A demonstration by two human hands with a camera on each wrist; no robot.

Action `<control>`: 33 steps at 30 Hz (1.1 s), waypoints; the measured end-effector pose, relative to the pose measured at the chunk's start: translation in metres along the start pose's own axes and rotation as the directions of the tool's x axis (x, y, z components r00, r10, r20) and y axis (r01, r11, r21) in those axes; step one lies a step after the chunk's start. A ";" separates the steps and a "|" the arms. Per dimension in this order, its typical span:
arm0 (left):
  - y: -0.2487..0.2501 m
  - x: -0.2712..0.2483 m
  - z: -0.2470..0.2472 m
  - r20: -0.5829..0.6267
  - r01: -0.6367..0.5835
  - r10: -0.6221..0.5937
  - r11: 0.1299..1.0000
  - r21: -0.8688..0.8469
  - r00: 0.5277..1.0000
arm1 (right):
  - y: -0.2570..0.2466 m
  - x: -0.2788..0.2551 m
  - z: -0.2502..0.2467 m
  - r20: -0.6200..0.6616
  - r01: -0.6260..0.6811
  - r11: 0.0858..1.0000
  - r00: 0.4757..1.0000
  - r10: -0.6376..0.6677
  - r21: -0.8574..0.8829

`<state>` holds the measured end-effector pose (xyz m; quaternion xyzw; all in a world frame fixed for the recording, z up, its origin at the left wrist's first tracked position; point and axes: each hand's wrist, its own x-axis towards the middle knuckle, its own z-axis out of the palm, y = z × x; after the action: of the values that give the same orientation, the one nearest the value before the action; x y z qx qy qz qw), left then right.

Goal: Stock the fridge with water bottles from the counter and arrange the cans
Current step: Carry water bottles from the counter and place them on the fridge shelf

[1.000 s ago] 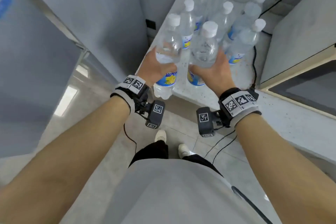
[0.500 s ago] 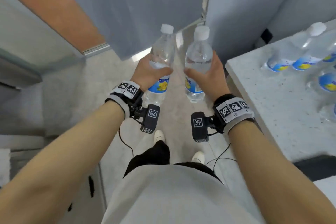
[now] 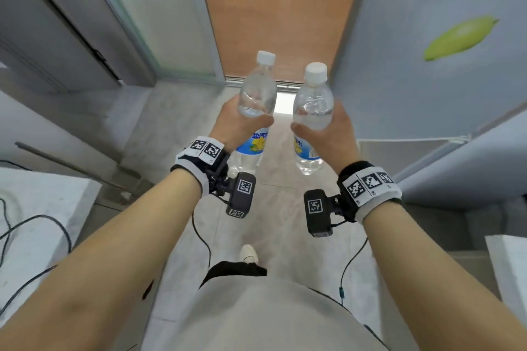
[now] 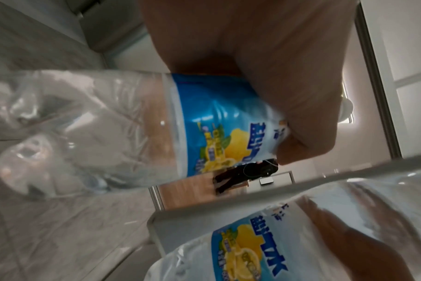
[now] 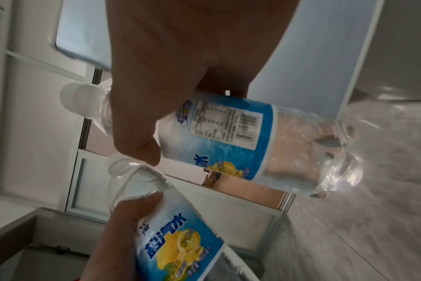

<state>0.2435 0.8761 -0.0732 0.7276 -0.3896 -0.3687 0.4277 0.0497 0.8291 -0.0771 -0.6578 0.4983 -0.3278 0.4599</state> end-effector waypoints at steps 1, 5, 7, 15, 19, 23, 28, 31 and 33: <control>-0.003 0.014 -0.016 -0.006 -0.007 0.007 1.000 -0.005 1.000 | -0.008 0.015 0.016 0.005 0.006 1.000 1.000 -0.006 0.002; -0.014 0.069 -0.074 -0.046 -0.009 0.009 1.000 -0.003 0.999 | -0.036 0.068 0.076 0.023 0.014 1.000 1.000 -0.014 0.000; -0.017 0.094 -0.095 -0.071 0.003 -0.004 1.000 -0.018 0.997 | -0.043 0.091 0.098 0.034 0.004 1.000 0.999 -0.004 0.021; -0.016 0.196 -0.138 -0.068 0.003 -0.009 0.996 -0.086 0.998 | -0.055 0.194 0.148 0.022 -0.026 0.998 0.999 0.025 0.060; -0.008 0.270 -0.143 -0.030 -0.003 0.000 0.996 -0.092 1.000 | -0.055 0.263 0.164 0.017 -0.004 0.999 1.000 0.003 0.054; 0.010 0.341 -0.142 0.038 0.011 -0.008 0.996 -0.087 0.999 | -0.061 0.336 0.176 -0.034 0.016 0.997 0.999 -0.013 0.082; 0.034 0.417 -0.142 0.106 0.002 0.006 0.997 -0.076 0.994 | -0.068 0.412 0.176 -0.106 0.025 0.992 0.994 -0.011 0.127; 0.047 0.465 -0.138 0.162 0.001 0.011 0.997 -0.077 0.987 | -0.070 0.453 0.172 -0.144 0.007 0.989 0.990 0.014 0.145; 0.055 0.500 -0.132 0.203 -0.003 0.015 0.998 -0.062 0.979 | -0.068 0.479 0.170 -0.180 -0.013 0.992 0.983 0.036 0.129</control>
<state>0.5566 0.4609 -0.0774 0.6707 -0.4231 -0.4510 0.4095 0.3630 0.4229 -0.0880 -0.5881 0.5245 -0.4120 0.4575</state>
